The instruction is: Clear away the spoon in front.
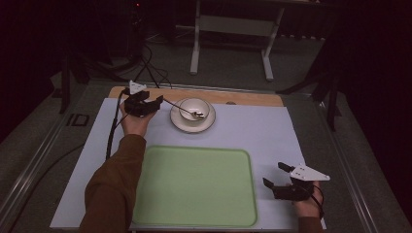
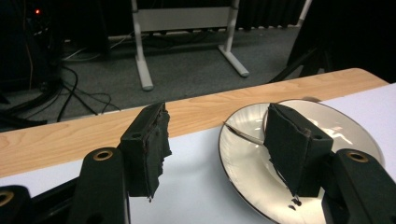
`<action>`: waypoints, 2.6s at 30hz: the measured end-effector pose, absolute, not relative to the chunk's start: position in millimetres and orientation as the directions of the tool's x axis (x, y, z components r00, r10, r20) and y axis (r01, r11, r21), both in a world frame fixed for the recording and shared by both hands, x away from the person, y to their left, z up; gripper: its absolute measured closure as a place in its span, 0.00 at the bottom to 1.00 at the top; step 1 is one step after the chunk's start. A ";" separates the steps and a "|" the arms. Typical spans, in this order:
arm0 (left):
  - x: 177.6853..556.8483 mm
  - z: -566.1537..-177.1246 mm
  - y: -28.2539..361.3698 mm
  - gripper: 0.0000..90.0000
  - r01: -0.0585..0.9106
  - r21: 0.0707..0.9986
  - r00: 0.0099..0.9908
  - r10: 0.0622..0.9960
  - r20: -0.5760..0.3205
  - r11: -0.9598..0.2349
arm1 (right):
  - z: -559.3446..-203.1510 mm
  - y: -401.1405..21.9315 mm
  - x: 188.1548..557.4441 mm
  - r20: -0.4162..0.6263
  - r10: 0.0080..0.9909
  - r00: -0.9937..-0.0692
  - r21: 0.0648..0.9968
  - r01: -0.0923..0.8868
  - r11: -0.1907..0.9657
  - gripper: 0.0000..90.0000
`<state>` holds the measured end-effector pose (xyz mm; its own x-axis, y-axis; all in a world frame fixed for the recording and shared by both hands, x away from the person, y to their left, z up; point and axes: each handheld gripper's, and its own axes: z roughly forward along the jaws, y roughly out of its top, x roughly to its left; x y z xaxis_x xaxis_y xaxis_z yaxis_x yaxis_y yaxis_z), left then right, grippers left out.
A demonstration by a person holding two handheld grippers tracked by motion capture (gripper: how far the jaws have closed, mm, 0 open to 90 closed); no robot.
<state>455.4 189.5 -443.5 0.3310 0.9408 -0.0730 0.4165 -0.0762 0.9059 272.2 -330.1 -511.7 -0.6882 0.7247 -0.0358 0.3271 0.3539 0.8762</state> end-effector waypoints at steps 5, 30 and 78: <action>466.2 -456.6 181.9 0.46 0.439 0.897 0.332 0.936 -0.116 -0.045 | -512.0 -330.7 272.9 -0.032 0.727 -0.686 0.877 0.329 0.350 0.16; 493.2 -486.0 154.2 0.75 0.498 0.861 0.385 0.862 -0.330 0.107 | -511.4 -334.8 271.9 -0.038 0.739 -0.673 0.879 0.329 0.344 0.16; 432.1 -408.4 163.6 0.99 0.301 0.954 0.524 0.838 -0.154 -0.014 | -512.6 -331.4 273.4 -0.046 0.730 -0.682 0.872 0.329 0.363 0.16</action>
<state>432.1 163.6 -408.4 0.5239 0.8379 -0.1535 0.3011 -0.0135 0.9535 273.4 -331.4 -512.6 -0.6819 0.7300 -0.0461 0.3291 0.3625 0.8719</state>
